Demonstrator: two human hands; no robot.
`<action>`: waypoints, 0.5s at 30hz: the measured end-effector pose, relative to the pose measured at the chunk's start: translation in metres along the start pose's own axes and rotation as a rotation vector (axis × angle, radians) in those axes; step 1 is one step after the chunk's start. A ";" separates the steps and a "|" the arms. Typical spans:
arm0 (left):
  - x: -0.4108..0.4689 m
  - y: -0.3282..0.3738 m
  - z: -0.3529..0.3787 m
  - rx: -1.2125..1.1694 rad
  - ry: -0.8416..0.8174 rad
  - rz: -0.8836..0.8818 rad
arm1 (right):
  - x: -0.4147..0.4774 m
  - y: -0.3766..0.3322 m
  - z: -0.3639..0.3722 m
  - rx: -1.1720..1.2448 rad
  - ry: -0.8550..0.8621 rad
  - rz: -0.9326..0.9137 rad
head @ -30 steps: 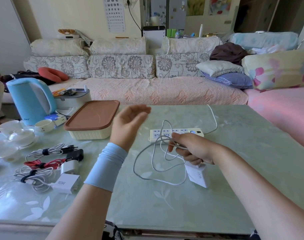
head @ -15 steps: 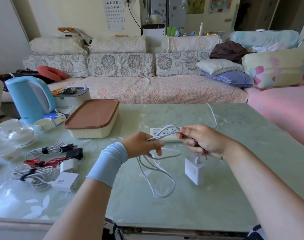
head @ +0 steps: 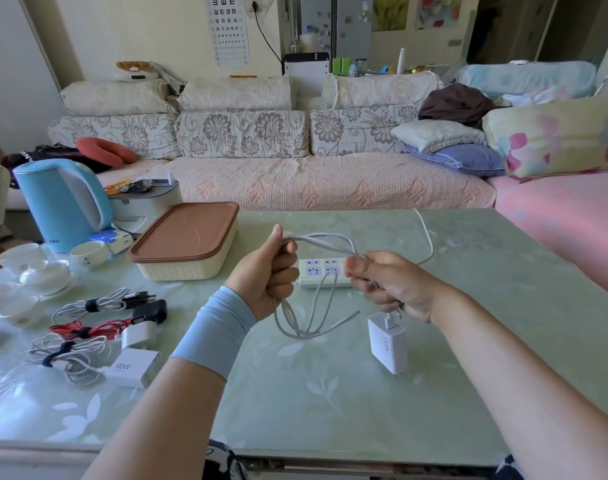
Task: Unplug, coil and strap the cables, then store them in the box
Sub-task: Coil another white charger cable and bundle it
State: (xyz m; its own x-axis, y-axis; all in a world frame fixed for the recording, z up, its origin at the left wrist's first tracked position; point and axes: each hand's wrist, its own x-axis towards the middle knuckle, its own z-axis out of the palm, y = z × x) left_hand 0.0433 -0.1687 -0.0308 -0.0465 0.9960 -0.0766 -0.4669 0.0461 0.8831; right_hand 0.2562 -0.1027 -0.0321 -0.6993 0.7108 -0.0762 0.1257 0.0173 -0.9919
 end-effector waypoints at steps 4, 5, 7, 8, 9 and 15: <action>0.006 -0.005 0.005 -0.133 0.041 -0.039 | 0.002 0.000 0.016 -0.152 0.118 -0.068; 0.006 -0.005 0.005 -0.110 0.050 -0.048 | 0.003 0.000 0.019 -0.190 0.163 -0.096; 0.006 -0.004 0.002 -0.043 0.061 -0.066 | 0.007 0.005 0.020 -0.330 0.264 -0.155; 0.006 -0.003 0.001 -0.028 0.060 -0.075 | 0.010 0.008 0.018 -0.431 0.296 -0.159; 0.006 -0.003 -0.001 -0.035 0.059 -0.079 | 0.010 0.008 0.019 -0.516 0.299 -0.147; 0.010 -0.008 0.004 -0.297 0.086 -0.039 | 0.008 0.007 0.038 -0.701 0.066 -0.149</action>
State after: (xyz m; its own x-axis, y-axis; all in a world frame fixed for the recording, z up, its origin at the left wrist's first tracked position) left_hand 0.0495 -0.1588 -0.0366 -0.0925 0.9831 -0.1579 -0.7069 0.0468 0.7058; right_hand 0.2252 -0.1236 -0.0439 -0.7029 0.7064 0.0829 0.4704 0.5491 -0.6908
